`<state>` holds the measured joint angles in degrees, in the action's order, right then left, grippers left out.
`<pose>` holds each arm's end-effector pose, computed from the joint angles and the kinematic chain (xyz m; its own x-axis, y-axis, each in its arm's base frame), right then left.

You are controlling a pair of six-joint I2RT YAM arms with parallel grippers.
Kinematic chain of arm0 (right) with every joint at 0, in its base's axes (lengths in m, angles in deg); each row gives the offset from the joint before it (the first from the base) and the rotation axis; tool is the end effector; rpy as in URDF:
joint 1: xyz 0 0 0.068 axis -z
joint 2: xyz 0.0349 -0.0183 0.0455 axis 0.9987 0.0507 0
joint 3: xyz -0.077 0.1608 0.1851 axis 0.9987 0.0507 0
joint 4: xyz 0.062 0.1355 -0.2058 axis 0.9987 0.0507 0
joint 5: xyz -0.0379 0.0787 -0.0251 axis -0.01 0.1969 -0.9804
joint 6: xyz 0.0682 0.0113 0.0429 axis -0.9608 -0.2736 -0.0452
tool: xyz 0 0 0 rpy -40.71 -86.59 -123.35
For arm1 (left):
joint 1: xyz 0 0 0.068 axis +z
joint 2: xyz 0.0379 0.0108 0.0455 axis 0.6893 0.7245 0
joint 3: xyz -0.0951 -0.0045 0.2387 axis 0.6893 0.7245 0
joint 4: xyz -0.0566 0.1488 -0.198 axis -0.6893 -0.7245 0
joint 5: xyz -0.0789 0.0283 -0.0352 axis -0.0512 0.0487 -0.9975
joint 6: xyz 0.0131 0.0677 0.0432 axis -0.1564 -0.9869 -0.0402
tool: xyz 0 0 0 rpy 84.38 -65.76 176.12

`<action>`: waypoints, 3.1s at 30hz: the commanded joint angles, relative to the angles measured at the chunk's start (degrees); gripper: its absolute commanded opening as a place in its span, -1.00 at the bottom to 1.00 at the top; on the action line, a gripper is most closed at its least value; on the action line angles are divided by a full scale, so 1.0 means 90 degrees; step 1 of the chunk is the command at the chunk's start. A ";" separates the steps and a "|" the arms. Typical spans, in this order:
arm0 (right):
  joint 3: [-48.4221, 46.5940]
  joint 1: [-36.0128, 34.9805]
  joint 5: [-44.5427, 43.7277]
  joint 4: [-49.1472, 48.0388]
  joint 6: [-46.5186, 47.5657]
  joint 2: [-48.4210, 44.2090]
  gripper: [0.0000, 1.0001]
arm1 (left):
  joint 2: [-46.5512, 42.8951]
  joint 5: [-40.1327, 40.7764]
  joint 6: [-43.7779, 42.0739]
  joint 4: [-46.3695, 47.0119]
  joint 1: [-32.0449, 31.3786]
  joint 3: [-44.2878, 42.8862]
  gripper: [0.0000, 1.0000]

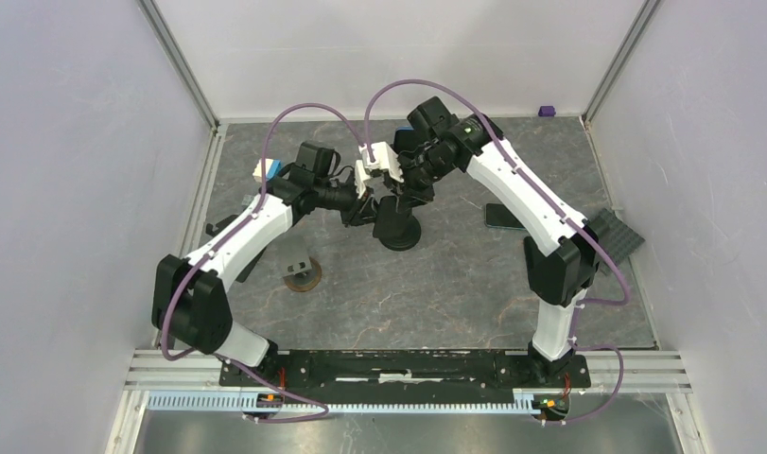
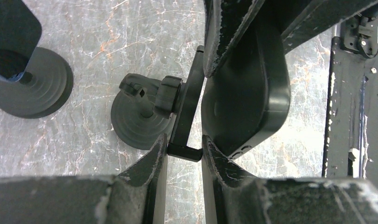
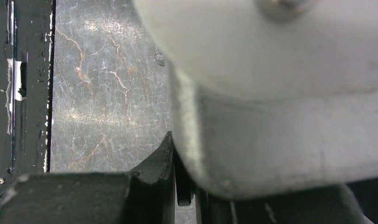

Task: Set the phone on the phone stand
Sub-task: Install the phone on the phone stand.

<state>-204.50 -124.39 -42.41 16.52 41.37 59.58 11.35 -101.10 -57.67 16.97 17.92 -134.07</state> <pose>0.2804 0.2638 0.3237 0.0878 -0.7306 -0.6771 -0.9952 -0.0941 -0.0276 0.2800 -0.1905 0.2606 -0.1606 0.4666 -0.8697 0.9771 0.2000 -0.0732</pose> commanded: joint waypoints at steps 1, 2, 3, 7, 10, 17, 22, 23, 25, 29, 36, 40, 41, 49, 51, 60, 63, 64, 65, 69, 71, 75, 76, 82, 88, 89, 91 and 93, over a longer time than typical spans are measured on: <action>0.0052 -0.0635 -0.1519 -0.0942 -0.0059 0.0459 -1.00 | -0.0211 0.0829 0.1387 0.0249 -0.0609 0.0052 -0.96; -0.0011 -0.0649 -0.1568 -0.0934 -0.0092 0.0500 -1.00 | -0.0214 0.0984 0.1449 0.0291 -0.0650 0.0058 -0.96; -0.0071 -0.0658 -0.1589 -0.0938 -0.0134 0.0536 -1.00 | -0.0238 0.1111 0.1580 0.0428 -0.0682 0.0105 -0.96; -0.0210 -0.0660 -0.1694 -0.0942 -0.0250 0.0638 -1.00 | -0.0299 0.1572 0.1933 0.0727 -0.0798 0.0215 -0.96; -0.0246 -0.0660 -0.1719 -0.0969 -0.0318 0.0687 -1.00 | -0.0373 0.1788 0.2089 0.0922 -0.0894 0.0337 -0.96; -0.0332 -0.0665 -0.1773 -0.1055 -0.0428 0.0776 -1.00 | -0.0443 0.2172 0.2590 0.1486 -0.0995 0.0630 -0.96; -0.0335 -0.0641 -0.1844 -0.1146 -0.0590 0.0806 -1.00 | -0.0568 0.2382 0.2961 0.1894 -0.1022 0.0907 -0.96; -0.0330 -0.0641 -0.1861 -0.1195 -0.0637 0.0805 -1.00 | -0.0609 0.2417 0.3008 0.1976 -0.1025 0.0974 -0.96; -0.0344 -0.0616 -0.1892 -0.1256 -0.0726 0.0808 -1.00 | -0.0658 0.2579 0.3154 0.2081 -0.1045 0.1052 -0.96; -0.0355 -0.0572 -0.1953 -0.1382 -0.0957 0.0807 -1.00 | -0.0687 0.2927 0.3562 0.2247 -0.1056 0.1139 -0.96; -0.0353 -0.0521 -0.2112 -0.1669 -0.1449 0.0825 -1.00 | -0.0606 0.3548 0.4105 0.2216 -0.1115 0.1049 -0.96; -0.0444 -0.0504 -0.2217 -0.1720 -0.1645 0.0870 -1.00 | -0.0546 0.3786 0.4326 0.2097 -0.1173 0.0904 -0.96; -0.0445 -0.0496 -0.2239 -0.1746 -0.1709 0.0875 -1.00 | -0.0521 0.3798 0.4388 0.2077 -0.1184 0.0863 -0.96; -0.0343 -0.0307 -0.2402 -0.1967 -0.2197 0.0827 -1.00 | -0.0391 0.4078 0.4573 0.1984 -0.1453 0.0737 -0.96; -0.0322 -0.0285 -0.2454 -0.2039 -0.2329 0.0807 -1.00 | -0.0360 0.4102 0.4653 0.1995 -0.1500 0.0715 -0.96; -0.0085 -0.0182 -0.2546 -0.2445 -0.2789 0.0648 -1.00 | -0.0463 0.4144 0.4830 0.2200 -0.1592 0.0846 -0.96; -0.0026 -0.0172 -0.2561 -0.2551 -0.2882 0.0595 -1.00 | -0.0490 0.4136 0.4786 0.2245 -0.1620 0.0854 -0.96; -0.0007 -0.0164 -0.2568 -0.2608 -0.2917 0.0569 -1.00 | -0.0494 0.4118 0.4763 0.2260 -0.1631 0.0855 -0.96; 0.0029 -0.0148 -0.2599 -0.2664 -0.2956 0.0545 -1.00 | -0.0493 0.4106 0.4761 0.2258 -0.1632 0.0855 -0.96; 0.0170 -0.0041 -0.2545 -0.2954 -0.3174 0.0399 -1.00 | -0.0499 0.3986 0.4687 0.2307 -0.1652 0.0854 -0.96; 0.0413 0.0051 -0.2466 -0.3194 -0.3286 0.0248 -1.00 | -0.0505 0.3881 0.4638 0.2350 -0.1662 0.0868 -0.96; 0.0815 0.0232 -0.2297 -0.3654 -0.3420 -0.0056 -1.00 | -0.0504 0.3740 0.4588 0.2479 -0.1662 0.0978 -0.96; 0.0837 0.0261 -0.2242 -0.3678 -0.3435 -0.0085 -1.00 | -0.0495 0.3739 0.4567 0.2503 -0.1662 0.0990 -0.96; 0.1281 0.0448 -0.1956 -0.4046 -0.3645 -0.0327 -1.00 | -0.0465 0.3705 0.4489 0.2549 -0.1657 0.1035 -0.96; 0.1475 0.0569 -0.1950 -0.4290 -0.3827 -0.0461 -1.00 | -0.0468 0.3612 0.4385 0.2618 -0.1662 0.1104 -0.96; 0.1486 0.0579 -0.1942 -0.4311 -0.3867 -0.0457 -1.00 | -0.0471 0.3575 0.4353 0.2631 -0.1662 0.1099 -0.96; 0.1517 0.0606 -0.1935 -0.4353 -0.3969 -0.0467 -1.00 | -0.0478 0.3540 0.4269 0.2637 -0.1662 0.1084 -0.96; 0.1510 0.0609 -0.1877 -0.4356 -0.4019 -0.0453 -1.00 | -0.0494 0.3494 0.4204 0.2641 -0.1662 0.1074 -0.96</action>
<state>-191.22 -121.42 -52.95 -8.84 6.99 55.29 7.39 -55.73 -18.37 39.00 7.39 -124.47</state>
